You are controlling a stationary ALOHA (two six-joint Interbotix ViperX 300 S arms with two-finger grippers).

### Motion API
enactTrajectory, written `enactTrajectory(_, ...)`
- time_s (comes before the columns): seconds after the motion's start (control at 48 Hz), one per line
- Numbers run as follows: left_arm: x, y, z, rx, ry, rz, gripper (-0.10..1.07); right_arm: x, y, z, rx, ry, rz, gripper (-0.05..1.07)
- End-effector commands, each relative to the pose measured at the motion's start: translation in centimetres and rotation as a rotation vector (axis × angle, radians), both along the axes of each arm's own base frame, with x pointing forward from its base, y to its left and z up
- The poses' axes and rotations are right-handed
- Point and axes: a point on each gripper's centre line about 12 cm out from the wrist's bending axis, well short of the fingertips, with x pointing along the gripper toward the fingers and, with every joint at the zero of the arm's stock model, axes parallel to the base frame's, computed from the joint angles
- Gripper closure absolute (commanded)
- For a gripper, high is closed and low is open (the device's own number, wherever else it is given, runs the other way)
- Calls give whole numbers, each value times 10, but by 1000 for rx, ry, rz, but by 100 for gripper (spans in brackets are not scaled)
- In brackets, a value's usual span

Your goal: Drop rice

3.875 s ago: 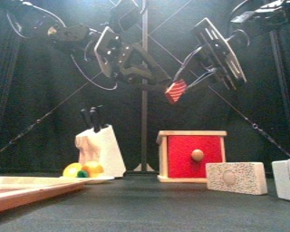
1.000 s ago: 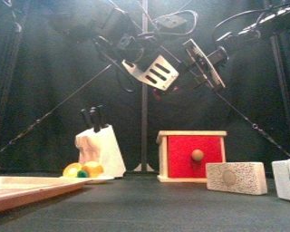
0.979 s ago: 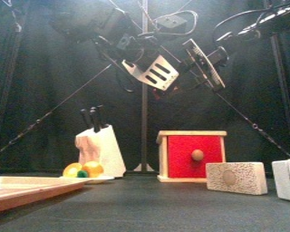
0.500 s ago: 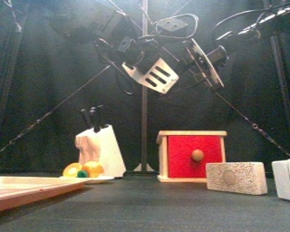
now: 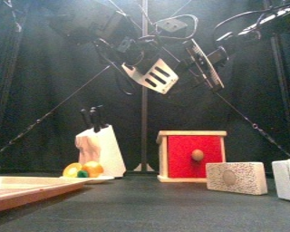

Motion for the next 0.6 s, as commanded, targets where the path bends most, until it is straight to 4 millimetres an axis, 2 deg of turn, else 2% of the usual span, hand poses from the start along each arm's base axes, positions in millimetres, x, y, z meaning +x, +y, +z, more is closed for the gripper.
enactTrajectory(0.0,1,1,13,-8,-37,8,41,-1,-1,8,-44,-12,12,52)
enactTrajectory(0.208,1,1,13,-9,-36,9,41,-3,-1,10,-108,5,37,48)
enactTrajectory(0.583,0,0,12,-8,-30,7,41,-10,0,13,-147,14,40,19)
